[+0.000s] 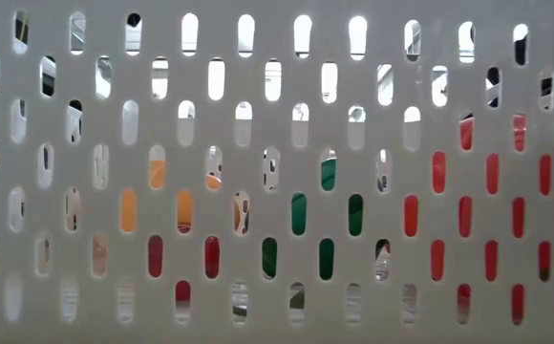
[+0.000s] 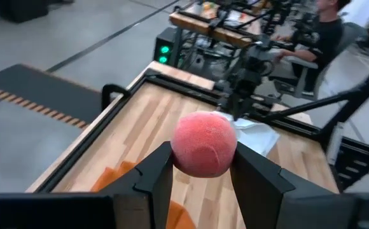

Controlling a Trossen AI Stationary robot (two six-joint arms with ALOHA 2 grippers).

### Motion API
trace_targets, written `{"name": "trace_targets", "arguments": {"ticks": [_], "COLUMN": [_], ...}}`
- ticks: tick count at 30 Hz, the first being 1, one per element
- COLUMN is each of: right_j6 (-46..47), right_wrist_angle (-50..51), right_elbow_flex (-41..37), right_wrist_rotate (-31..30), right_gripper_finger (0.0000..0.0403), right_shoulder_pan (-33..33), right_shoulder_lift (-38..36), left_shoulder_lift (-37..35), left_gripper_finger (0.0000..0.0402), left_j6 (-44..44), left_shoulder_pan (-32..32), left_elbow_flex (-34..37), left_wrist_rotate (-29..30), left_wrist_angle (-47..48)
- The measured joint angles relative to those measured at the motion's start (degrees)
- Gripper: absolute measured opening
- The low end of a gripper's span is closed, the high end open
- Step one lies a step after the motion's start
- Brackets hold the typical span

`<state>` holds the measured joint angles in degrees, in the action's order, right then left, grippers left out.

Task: Pick and placing Produce into tupperware
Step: Put the top peach into the white bin

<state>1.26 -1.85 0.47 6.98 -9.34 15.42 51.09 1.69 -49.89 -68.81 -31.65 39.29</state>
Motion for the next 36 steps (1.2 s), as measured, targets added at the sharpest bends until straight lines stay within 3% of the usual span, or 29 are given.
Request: {"name": "trace_targets", "arguments": {"ticks": [19,36], "right_j6": [0.00,0.00], "right_wrist_angle": [-0.02,0.00], "right_elbow_flex": [-0.01,0.00], "right_wrist_rotate": [0.00,0.02], "right_gripper_finger": [0.0000,0.0000], "right_shoulder_pan": [-0.01,-0.02], "right_shoulder_lift": [-0.01,-0.02], "left_shoulder_lift": [1.46,5.27], "left_gripper_finger": [0.0134,0.0134], "left_j6": [0.22,0.33], "left_shoulder_pan": [18.45,34.15], "left_elbow_flex": [-1.10,-1.07], "left_wrist_rotate": [1.83,9.28], "left_wrist_angle": [-2.26,-6.36]}}
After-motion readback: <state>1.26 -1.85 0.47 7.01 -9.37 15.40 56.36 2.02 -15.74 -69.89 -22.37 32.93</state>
